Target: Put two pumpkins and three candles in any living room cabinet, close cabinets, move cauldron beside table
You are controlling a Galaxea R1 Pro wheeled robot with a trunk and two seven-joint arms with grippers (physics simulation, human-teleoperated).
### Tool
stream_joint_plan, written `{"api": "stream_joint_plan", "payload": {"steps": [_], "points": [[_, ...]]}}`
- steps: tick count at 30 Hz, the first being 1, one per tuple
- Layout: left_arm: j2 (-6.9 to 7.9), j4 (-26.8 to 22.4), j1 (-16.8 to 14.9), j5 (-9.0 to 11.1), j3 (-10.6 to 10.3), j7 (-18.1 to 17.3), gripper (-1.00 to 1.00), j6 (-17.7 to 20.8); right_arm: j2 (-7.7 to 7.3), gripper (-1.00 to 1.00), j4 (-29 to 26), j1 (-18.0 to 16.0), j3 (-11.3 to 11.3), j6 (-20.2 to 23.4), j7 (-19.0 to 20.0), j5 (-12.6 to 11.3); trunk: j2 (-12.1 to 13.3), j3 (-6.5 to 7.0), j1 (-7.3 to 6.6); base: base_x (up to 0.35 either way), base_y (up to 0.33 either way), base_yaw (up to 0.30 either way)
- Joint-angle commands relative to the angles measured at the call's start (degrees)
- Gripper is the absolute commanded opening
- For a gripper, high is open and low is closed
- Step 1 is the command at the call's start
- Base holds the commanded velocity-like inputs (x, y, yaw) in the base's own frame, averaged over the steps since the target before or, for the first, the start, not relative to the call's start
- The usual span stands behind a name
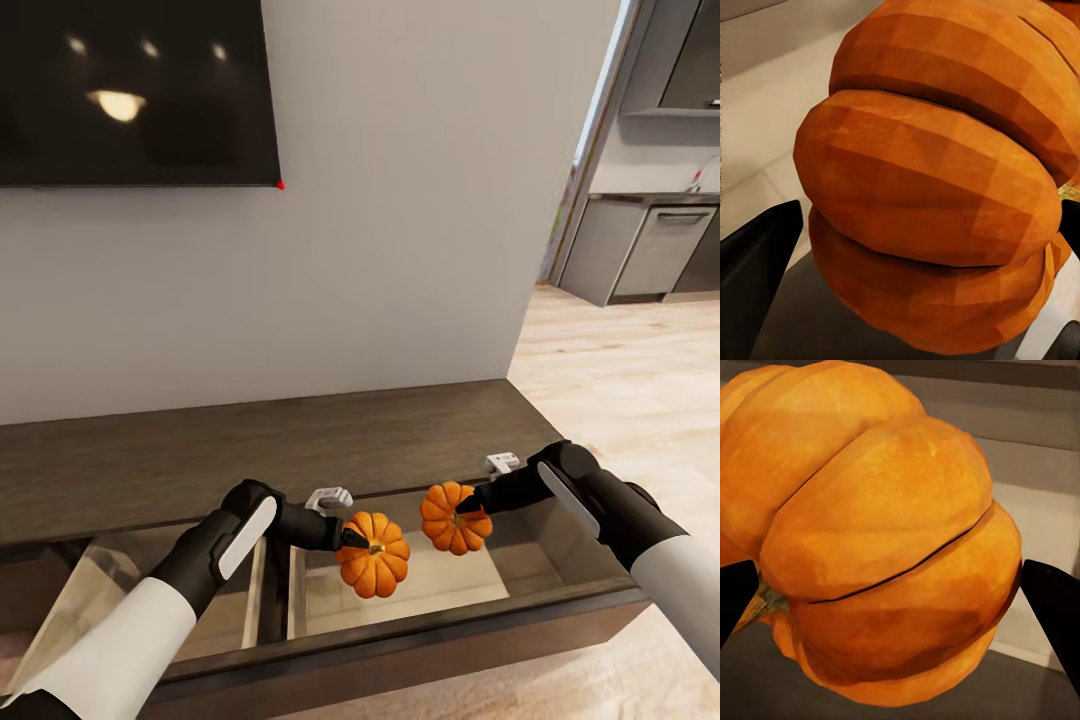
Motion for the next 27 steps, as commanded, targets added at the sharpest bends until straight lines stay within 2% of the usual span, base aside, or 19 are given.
{"api": "stream_joint_plan", "payload": {"steps": [1, 5, 10, 16, 27], "points": [[0.04, -0.04, -0.05, -0.38, -0.09, -0.43, -1.0, 0.04, -0.05, -1.0, 0.02, -0.08, 0.12, 0.06, 0.52, 0.41, -0.03, -0.06, -0.01, 0.0, 0.0, -0.001], [0.04, -0.04, -0.05, -0.39, -0.16, -0.4, -1.0, 0.03, 0.03, -1.0, 2.08, -0.1, 0.1, 0.06, 0.4, 0.48, -0.03, -0.07, -0.01, 0.0, 0.0, 0.0], [0.04, 0.25, -0.05, -0.46, -0.15, -0.13, -1.0, -0.09, 0.04, -1.0, 2.65, -0.1, 0.08, 0.06, 0.13, 0.49, -0.09, -1.17, 0.12, 0.0, 0.0, 0.0], [-0.29, 3.15, -0.05, -0.4, -0.08, 3.37, -1.0, -0.38, 0.04, -1.0, 2.72, -0.1, 0.11, 0.06, -0.02, 0.5, -0.17, -2.5, 0.27, 0.0, 0.0, 0.0], [-0.66, 3.39, -0.05, -0.47, 0.27, 4.42, -1.0, -0.94, 0.13, -1.0, 2.72, -0.1, 0.29, 0.06, -0.12, 0.5, -0.32, -4.94, 0.55, 0.0, 0.0, 0.0]]}}
